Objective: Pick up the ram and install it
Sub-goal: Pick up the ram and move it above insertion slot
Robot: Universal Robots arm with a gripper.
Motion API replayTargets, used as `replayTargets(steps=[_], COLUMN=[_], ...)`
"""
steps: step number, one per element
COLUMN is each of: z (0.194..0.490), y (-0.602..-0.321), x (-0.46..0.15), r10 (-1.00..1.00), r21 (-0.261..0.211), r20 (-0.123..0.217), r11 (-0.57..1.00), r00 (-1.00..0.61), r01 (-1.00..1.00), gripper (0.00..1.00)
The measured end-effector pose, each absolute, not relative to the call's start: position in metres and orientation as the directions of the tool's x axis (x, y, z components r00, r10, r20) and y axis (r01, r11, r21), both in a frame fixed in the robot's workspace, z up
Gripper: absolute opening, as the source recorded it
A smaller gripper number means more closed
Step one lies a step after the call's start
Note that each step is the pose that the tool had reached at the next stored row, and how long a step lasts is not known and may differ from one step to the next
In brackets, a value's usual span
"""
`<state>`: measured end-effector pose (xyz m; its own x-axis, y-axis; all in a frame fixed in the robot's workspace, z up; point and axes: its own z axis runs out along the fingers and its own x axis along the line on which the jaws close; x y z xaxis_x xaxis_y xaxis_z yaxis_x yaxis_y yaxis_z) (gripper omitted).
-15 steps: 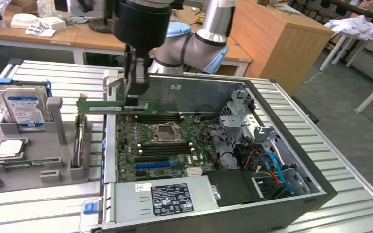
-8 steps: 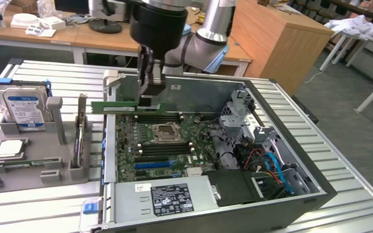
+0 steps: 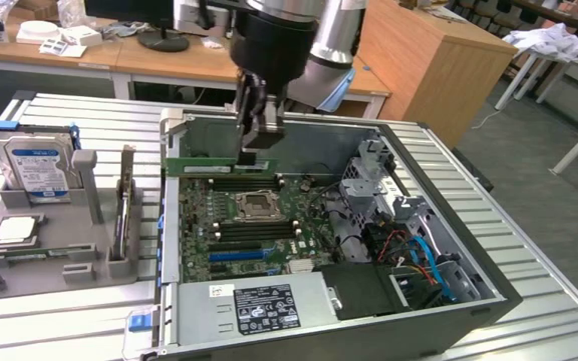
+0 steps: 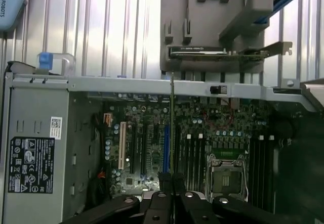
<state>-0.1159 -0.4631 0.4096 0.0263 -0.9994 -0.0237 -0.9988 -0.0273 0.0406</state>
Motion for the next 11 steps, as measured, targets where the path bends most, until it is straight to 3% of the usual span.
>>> replayTargets(steps=[11], z=[0.410], y=[-0.463], x=[-0.078], r10=[-0.999], r21=[0.042], r20=[-0.024], r11=[-0.027], r00=[0.026], r01=[-0.999], gripper=[0.13])
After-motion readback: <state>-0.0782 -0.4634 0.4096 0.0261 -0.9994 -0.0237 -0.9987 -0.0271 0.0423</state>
